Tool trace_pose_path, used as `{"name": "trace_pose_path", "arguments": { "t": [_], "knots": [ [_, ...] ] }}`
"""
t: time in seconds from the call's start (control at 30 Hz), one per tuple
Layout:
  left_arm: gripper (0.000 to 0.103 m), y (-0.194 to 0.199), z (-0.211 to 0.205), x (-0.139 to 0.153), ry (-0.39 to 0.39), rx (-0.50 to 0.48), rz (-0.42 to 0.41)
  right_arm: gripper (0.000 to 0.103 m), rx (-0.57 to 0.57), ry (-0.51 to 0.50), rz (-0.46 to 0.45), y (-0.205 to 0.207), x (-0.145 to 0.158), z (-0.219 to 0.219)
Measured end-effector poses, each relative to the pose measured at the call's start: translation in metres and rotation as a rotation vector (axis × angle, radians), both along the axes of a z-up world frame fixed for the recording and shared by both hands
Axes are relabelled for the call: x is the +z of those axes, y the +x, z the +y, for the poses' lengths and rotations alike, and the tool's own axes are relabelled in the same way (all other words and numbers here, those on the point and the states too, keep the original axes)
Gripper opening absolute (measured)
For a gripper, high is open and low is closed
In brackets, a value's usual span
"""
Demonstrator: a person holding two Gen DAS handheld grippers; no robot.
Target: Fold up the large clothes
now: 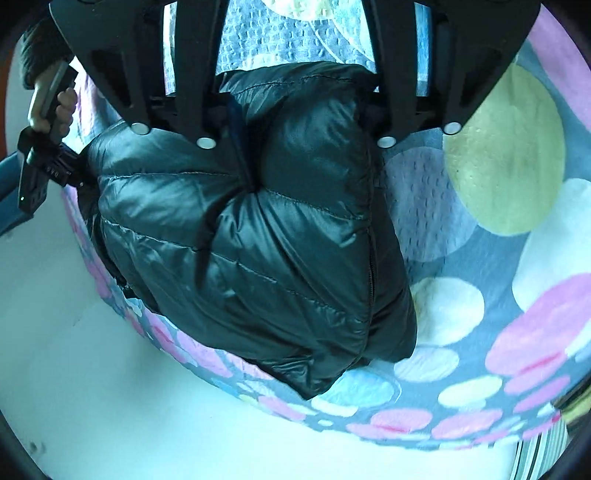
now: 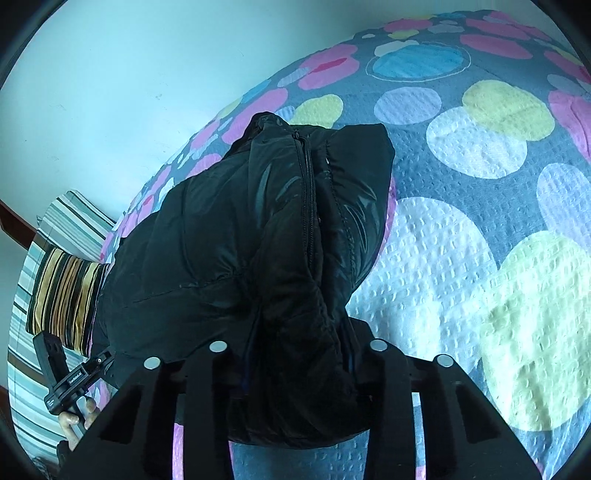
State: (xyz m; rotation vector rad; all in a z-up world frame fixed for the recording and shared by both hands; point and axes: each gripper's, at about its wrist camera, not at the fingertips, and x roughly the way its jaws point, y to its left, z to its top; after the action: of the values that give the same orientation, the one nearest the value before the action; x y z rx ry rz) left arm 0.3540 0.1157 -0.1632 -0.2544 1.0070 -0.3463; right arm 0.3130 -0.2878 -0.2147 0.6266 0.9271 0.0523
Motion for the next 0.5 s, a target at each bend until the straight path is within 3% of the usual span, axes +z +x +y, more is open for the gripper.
{"name": "trace_pose_path", "arguments": {
  "t": [0.2, 0.5],
  "knots": [
    [0.029, -0.017, -0.001, 0.017, 0.016, 0.003, -0.026, 0.026, 0.003, -0.021, -0.020, -0.012, 0.013, 0.004],
    [0.028, -0.079, 0.002, 0.026, 0.026, -0.003, -0.015, 0.026, 0.019, -0.009, -0.011, -0.065, 0.023, 0.010]
  ]
}}
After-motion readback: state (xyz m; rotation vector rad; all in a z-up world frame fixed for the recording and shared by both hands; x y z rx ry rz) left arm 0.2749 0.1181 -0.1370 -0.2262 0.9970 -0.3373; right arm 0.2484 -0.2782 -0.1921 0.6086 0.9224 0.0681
